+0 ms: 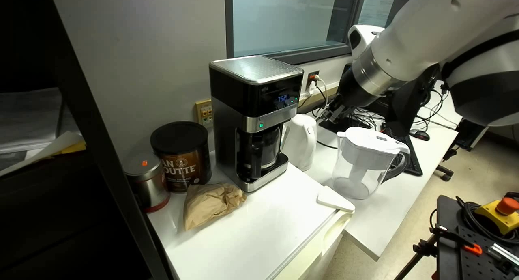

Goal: Press a button on the right side of the coffee machine

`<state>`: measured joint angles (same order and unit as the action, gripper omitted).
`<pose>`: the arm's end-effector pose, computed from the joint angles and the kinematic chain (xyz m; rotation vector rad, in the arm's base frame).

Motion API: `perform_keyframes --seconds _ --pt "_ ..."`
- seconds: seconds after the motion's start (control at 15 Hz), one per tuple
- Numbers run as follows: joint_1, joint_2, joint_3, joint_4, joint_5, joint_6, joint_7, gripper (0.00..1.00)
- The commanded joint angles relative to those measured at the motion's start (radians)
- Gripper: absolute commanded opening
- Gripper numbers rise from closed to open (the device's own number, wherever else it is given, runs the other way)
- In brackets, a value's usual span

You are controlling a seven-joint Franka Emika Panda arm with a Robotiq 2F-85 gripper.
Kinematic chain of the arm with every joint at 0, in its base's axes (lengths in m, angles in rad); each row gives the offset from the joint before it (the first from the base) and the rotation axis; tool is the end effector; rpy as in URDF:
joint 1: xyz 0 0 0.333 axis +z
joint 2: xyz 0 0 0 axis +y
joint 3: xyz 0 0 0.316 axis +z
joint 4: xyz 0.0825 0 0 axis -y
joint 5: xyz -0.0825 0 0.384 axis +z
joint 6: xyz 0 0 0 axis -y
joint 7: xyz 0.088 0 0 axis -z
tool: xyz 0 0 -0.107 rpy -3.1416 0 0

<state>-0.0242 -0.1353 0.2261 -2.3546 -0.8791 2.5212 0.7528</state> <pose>0.4970 0.1105 0.4104 2.6071 0.1467 0.7137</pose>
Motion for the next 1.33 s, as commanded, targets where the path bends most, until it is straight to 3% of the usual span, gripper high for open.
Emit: perform_keyframes --seconds 0.0,0.67,1.27 --pt "0.02 0.077 -0.026 0.078 -0.128 -0.001 0.114 0.0" --pt "0.075 0.209 -0.095 0.19 -0.259 0.005 0.238 0.0" --pt "0.092 0.261 -0.129 0.243 -0.272 0.009 0.257 0.0"
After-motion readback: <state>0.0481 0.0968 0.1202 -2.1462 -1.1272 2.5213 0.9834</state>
